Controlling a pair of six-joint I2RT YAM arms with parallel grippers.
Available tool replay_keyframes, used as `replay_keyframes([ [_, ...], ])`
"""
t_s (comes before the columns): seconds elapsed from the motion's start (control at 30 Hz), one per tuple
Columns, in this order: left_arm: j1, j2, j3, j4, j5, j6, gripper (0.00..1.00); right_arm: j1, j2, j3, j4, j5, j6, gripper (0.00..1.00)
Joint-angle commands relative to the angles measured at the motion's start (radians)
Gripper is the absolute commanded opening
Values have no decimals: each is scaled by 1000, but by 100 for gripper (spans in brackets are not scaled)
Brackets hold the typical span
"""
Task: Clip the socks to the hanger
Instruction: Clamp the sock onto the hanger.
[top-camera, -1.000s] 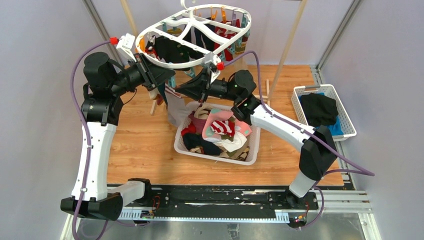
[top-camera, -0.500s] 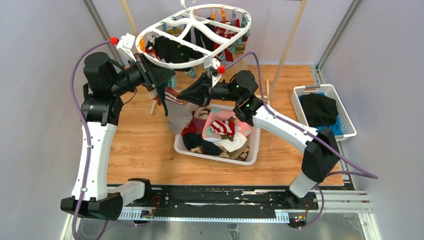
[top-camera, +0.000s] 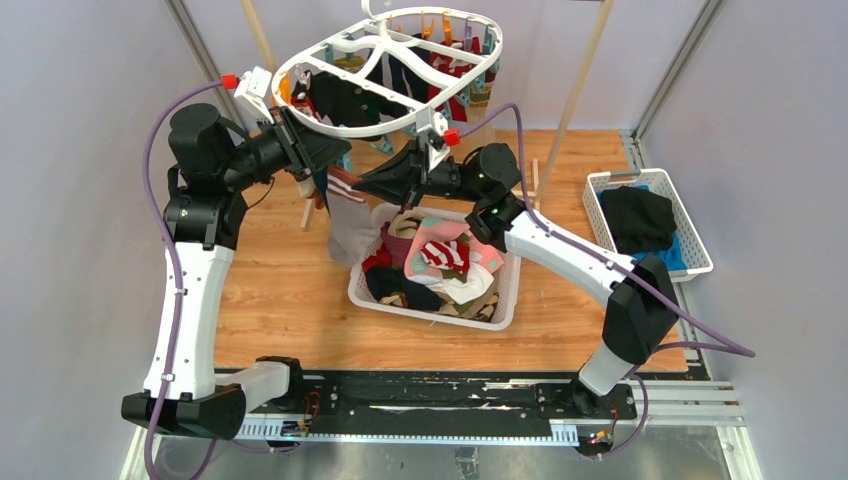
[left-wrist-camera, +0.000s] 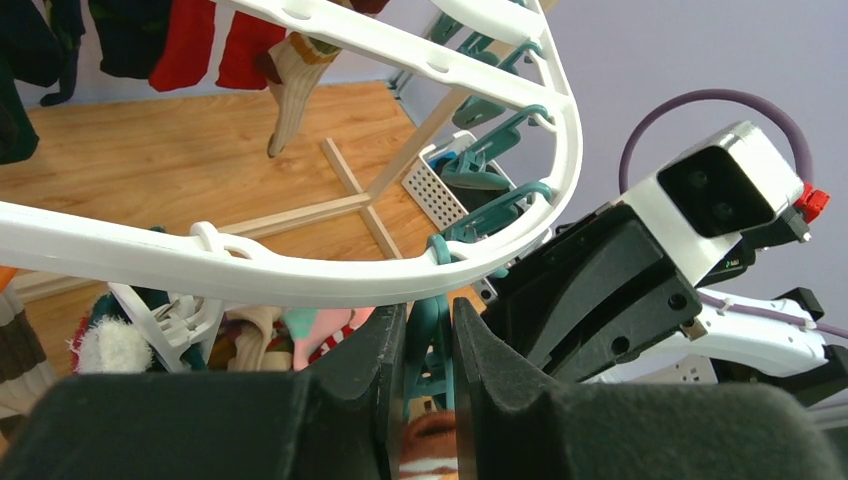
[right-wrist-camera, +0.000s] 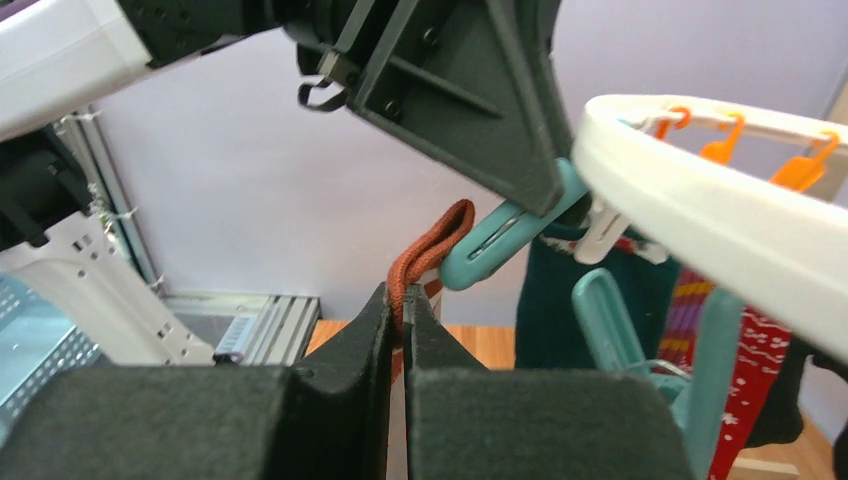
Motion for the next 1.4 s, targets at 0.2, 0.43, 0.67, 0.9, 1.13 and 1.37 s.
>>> replay_keyframes([
  [0.2, -4, -11, -7, 1, 73, 30, 8, -26, 46, 1, 151, 150, 71, 0],
  [0.43, -4, -14, -8, 4, 78, 31, 7, -20, 49, -19, 116, 157, 72, 0],
  [0.67, -4, -14, -3, 9, 77, 28, 7, -4, 47, -32, 78, 113, 50, 0],
  [0.9, -4, -14, -4, 16, 77, 16, 7, 12, 44, -28, 37, 95, 15, 0],
  [1.13, -4, -14, -3, 15, 78, 19, 7, 12, 61, -3, 49, 93, 37, 0],
  [1.37, -4, -13, -3, 13, 78, 23, 7, 14, 75, 6, 66, 98, 54, 0],
])
